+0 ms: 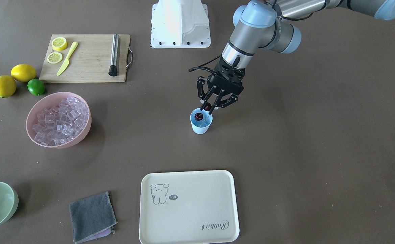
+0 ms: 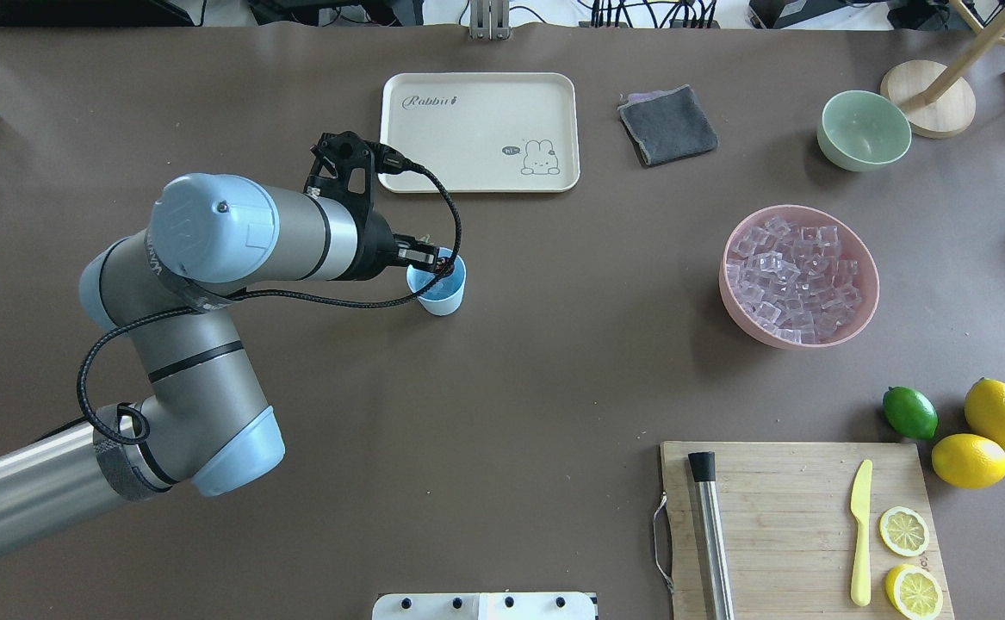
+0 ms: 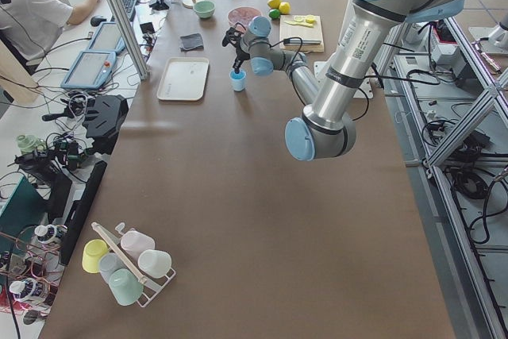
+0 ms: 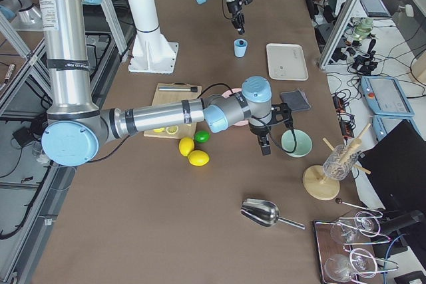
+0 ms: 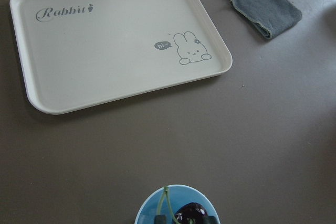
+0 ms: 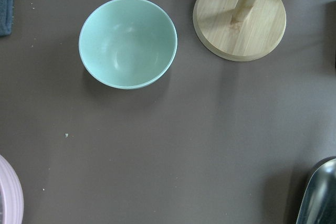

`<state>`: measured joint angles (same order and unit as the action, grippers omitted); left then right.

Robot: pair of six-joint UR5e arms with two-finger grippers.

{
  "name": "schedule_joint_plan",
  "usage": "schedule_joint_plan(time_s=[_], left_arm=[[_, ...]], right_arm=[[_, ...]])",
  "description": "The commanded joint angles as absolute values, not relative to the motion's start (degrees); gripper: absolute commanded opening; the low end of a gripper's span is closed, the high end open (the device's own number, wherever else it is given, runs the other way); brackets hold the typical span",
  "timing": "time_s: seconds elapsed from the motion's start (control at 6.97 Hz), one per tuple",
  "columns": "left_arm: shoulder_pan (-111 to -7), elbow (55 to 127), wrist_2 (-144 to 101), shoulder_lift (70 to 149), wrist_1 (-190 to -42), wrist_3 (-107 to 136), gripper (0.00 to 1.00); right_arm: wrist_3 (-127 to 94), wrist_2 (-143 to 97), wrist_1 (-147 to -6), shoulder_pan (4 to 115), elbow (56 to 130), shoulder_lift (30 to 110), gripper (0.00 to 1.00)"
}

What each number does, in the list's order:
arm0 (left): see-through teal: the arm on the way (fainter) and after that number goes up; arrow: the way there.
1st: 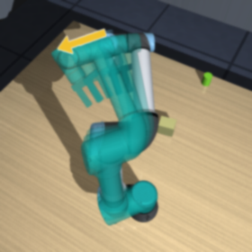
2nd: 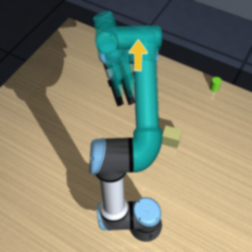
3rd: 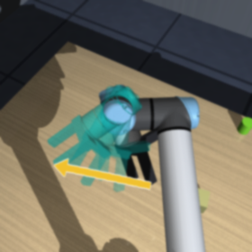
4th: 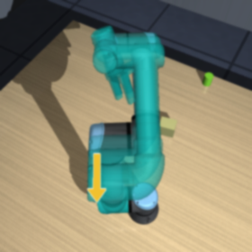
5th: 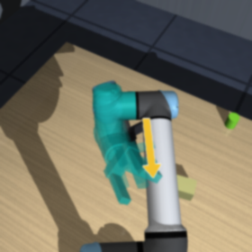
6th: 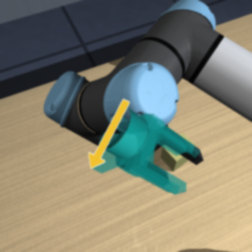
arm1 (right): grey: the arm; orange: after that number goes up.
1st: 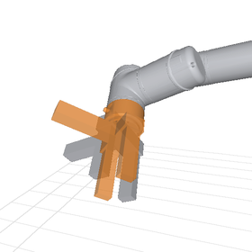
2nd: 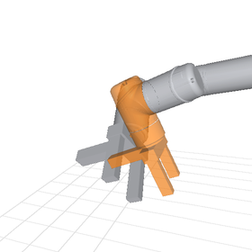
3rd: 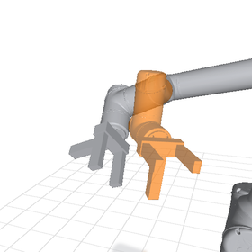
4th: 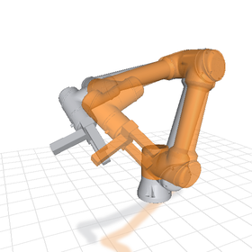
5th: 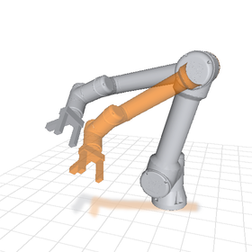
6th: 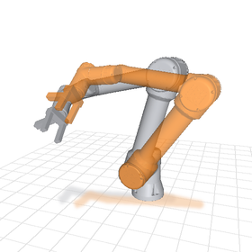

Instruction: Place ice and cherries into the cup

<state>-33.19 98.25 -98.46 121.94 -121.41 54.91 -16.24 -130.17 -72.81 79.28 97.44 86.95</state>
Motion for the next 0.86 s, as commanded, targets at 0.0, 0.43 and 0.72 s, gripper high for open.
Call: schedule_joint_plan(time_s=[0.0, 0.43, 0.72], left_arm=[[-31.92, 98.09, -94.42, 121.12, -124.18, 54.58, 0.97], [-36.53, 99.93, -98.32, 119.55, -123.23, 53.62, 0.97], [-48.54, 101.68, -115.14, 114.11, -123.05, 48.28, 0.97]], right_arm=[[-16.17, -130.25, -72.95, 79.28, 97.56, 86.66, 1.00], [-16.17, -130.34, -72.86, 79.36, 98.44, 87.10, 1.00], [-16.17, -130.60, -73.21, 79.45, 98.44, 87.45, 1.00]])
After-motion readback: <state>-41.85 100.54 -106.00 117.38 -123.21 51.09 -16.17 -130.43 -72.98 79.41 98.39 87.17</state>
